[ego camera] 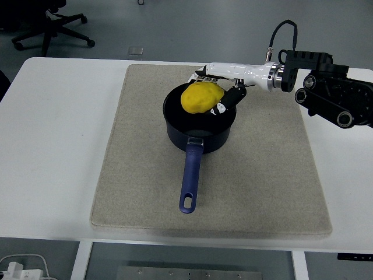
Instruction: Put the potato in the blue pot
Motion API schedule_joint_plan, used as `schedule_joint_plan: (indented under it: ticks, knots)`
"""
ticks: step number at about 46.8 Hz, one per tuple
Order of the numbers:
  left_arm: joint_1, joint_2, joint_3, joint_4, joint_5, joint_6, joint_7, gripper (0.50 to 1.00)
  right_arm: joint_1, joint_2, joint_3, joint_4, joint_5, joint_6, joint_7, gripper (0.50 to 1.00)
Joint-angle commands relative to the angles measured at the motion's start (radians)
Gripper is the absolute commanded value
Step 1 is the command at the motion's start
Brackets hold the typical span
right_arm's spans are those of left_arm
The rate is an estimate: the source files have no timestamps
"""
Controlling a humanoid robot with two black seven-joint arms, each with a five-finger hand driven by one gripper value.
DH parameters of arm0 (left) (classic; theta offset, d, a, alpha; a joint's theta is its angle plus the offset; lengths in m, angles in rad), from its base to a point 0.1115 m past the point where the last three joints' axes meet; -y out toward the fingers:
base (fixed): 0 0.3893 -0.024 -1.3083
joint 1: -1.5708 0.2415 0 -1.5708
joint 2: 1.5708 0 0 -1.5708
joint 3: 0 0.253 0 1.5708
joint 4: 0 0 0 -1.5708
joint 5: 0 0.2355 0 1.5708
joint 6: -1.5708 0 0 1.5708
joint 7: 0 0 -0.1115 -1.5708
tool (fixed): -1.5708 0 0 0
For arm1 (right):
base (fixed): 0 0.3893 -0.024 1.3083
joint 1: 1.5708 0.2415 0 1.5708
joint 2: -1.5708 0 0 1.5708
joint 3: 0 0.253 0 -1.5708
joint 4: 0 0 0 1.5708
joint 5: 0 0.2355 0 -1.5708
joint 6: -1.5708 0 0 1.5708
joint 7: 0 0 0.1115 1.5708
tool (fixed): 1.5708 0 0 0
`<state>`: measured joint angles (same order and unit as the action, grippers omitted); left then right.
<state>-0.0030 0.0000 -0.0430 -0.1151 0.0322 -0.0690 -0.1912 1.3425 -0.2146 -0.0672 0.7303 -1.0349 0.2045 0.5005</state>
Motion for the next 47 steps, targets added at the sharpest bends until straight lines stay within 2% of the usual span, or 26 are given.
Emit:
schedule_joint_plan:
  ticks: [1, 2, 4, 47]
  knots:
    - [0.000, 0.000, 0.000, 0.000, 0.000, 0.000, -0.001, 0.994, -0.002, -0.002, 0.012, -0.002, 0.003, -0.004, 0.001, 0.870]
    - [0.000, 0.000, 0.000, 0.000, 0.000, 0.000, -0.001, 0.994, -0.002, -0.002, 0.012, 0.000, 0.003, -0.002, 0.001, 0.903]
    - [0.000, 0.000, 0.000, 0.000, 0.000, 0.000, -0.001, 0.994, -0.002, -0.002, 0.012, -0.002, 0.003, 0.003, 0.001, 0.928]
    - [0.000, 0.000, 0.000, 0.000, 0.000, 0.000, -0.001, 0.994, 0.000, -0.025, 0.013, -0.002, 0.003, -0.003, 0.001, 0.928]
